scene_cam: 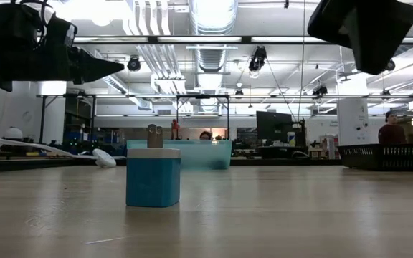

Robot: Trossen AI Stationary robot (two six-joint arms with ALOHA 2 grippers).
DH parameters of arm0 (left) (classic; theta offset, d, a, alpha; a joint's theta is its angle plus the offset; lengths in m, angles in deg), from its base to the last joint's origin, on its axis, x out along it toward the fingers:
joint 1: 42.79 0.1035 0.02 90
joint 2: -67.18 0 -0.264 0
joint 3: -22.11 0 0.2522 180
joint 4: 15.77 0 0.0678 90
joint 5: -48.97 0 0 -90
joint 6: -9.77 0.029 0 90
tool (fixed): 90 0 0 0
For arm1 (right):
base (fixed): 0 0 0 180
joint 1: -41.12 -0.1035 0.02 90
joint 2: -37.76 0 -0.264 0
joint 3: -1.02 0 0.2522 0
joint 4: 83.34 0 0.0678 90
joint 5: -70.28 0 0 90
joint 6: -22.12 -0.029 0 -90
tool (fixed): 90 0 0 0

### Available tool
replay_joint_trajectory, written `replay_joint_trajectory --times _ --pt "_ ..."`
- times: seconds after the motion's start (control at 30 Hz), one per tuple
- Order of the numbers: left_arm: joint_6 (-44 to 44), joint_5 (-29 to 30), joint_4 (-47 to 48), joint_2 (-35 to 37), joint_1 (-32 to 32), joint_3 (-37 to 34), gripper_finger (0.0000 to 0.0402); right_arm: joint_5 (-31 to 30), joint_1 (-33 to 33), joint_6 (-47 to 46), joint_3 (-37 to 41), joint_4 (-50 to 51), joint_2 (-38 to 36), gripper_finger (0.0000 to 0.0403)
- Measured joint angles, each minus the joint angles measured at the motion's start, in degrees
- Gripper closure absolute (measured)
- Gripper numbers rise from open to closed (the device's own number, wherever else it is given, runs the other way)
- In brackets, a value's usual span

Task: Pick and place items into bin
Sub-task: Put the black charger adapter into the bottom black bin

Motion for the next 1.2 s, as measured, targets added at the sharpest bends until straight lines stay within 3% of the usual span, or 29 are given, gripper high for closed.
replay_joint_trajectory --times 0.33,0.57,0.97,1.2 --pt "-0.02 0.00 -0.08 -2.73 0.01 0.00 0.0386 0.76 -1.16 1.91 -0.10 4.71 -0.02 0.0179" --pt "-1.47 0.02 -0.08 -3.13 0.00 0.00 0.0386 6.32 -1.72 2.15 -0.10 5.20 -0.02 0.0179" --pt "-2.96 0.02 -0.61 -3.39 0.02 0.00 0.0386 6.53 -5.71 3.40 -0.10 7.61 -0.09 0.0179" --pt "-2.96 0.00 -2.00 -3.40 0.02 0.04 0.0386 6.02 -7.20 -1.12 -0.10 7.60 -0.09 0.0179"
